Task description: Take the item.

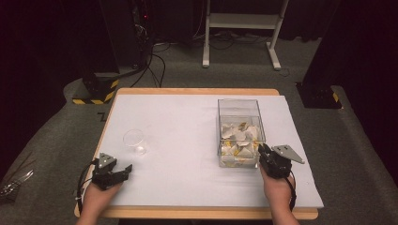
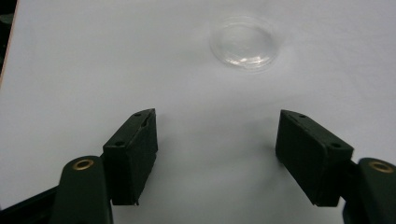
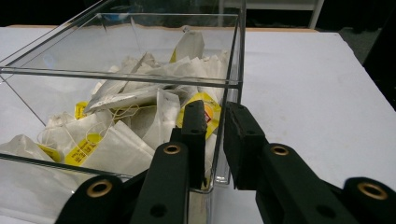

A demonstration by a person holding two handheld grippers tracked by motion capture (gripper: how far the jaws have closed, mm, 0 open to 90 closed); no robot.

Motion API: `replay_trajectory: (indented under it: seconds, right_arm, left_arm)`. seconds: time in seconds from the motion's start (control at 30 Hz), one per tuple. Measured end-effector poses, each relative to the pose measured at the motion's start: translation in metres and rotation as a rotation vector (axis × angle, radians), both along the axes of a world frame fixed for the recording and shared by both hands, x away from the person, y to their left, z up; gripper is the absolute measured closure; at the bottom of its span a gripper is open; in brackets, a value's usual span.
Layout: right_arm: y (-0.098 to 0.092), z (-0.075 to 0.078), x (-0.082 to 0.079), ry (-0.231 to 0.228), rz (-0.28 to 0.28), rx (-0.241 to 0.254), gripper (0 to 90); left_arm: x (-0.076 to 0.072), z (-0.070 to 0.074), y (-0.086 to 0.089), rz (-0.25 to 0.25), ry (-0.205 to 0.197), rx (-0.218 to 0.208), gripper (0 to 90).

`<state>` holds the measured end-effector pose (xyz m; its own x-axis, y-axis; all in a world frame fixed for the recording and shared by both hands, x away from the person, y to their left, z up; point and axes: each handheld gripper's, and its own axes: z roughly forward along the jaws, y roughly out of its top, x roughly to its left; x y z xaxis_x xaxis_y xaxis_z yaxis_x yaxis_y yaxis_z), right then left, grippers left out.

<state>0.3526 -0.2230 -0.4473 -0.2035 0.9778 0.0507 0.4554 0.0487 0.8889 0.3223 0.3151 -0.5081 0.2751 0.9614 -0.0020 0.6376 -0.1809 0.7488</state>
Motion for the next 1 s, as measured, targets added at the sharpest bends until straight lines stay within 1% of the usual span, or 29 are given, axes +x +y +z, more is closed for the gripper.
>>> replay_trajectory:
  seconds: [0.27, 1.0]
  right_arm:
    - [-0.002, 0.0, -0.002, 0.003, 0.003, 0.002, 81.5]
    - [-0.003, 0.002, -0.016, 0.013, 0.0, 0.014, 82.0]
  left_arm:
    - [0.0, 0.0, 0.0, 0.001, -0.001, 0.0, 29.8]
    - [0.0, 0.0, 0.0, 0.001, -0.002, 0.0, 29.8]
